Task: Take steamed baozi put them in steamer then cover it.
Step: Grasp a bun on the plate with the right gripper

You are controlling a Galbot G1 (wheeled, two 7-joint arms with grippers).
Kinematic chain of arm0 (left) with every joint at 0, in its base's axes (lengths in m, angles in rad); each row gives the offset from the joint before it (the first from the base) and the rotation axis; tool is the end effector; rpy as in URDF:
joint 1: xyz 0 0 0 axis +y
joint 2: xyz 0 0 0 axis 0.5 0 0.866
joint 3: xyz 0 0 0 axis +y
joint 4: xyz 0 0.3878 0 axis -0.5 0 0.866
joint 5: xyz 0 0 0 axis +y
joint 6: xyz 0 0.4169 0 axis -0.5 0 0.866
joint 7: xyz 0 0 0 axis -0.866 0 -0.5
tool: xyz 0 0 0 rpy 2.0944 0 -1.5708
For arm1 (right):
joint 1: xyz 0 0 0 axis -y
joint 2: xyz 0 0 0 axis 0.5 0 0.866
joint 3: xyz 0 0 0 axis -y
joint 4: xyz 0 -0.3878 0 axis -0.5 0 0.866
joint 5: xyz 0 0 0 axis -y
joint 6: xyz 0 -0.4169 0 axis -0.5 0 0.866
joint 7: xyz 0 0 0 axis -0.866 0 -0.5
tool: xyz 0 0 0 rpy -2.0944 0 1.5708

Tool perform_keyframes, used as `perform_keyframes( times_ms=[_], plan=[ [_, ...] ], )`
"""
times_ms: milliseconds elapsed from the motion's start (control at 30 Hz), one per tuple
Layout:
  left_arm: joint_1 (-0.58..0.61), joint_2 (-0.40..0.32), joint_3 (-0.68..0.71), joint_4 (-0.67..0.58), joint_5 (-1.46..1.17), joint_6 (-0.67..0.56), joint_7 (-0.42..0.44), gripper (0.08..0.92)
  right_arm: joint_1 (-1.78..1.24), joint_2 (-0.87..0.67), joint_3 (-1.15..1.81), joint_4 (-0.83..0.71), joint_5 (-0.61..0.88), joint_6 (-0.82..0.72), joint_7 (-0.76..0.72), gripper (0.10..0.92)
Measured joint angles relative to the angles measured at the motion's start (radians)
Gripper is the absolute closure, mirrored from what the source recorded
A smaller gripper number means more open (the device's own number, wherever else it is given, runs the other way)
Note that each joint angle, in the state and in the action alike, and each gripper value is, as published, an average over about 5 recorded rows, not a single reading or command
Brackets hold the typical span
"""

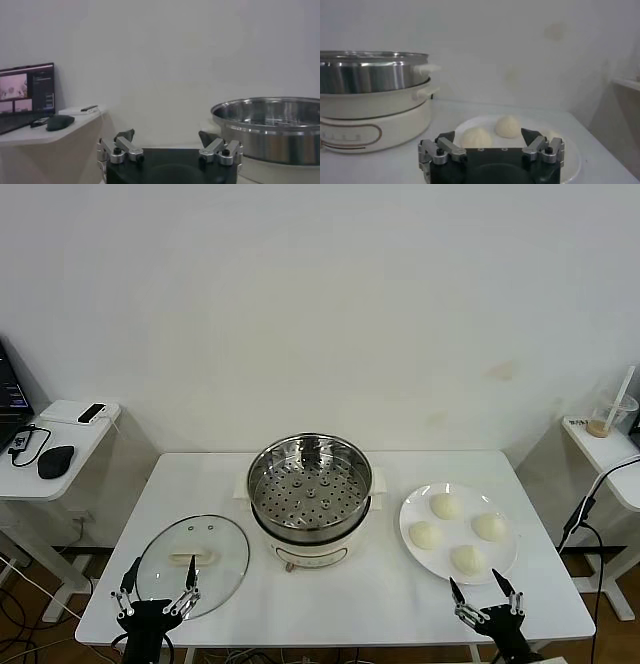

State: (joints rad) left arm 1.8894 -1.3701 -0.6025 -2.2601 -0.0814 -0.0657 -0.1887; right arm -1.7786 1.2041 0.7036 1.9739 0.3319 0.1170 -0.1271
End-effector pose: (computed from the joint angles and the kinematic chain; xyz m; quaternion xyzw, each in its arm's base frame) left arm 0.1276 0.0493 -0.3159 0.0540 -0.9960 -0.0613 0.0353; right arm 0.1574 -0.1445 -0.3895 0.0644 -0.9933 0.0322 0.0899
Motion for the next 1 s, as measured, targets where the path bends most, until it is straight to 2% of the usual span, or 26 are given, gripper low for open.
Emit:
perform_keyframes(
  times_ms=[233,467,767,1000],
  plan=[
    [-0.008,0.009,0.016,-0.020,0.003,0.048,-0.005,0.177,0.034,-0.027,0.027,-0.013,-0.047,-0.034,-0.023,0.203],
    [-0.017,0.012,0.024,-0.033,0.027,0.119,0.008,0.177,0.131,-0.094,0.069,-0.057,-0.189,-0.111,-0.091,0.203],
    [-0.013,0.011,0.037,-0.029,0.104,0.160,0.056,0.177,0.354,-0.265,0.047,-0.165,-0.449,-0.203,-0.277,0.203],
    [-0.007,0.011,0.039,-0.036,0.150,0.174,0.073,0.177,0.592,-0.427,-0.077,-0.281,-0.617,-0.221,-0.462,0.203]
  ],
)
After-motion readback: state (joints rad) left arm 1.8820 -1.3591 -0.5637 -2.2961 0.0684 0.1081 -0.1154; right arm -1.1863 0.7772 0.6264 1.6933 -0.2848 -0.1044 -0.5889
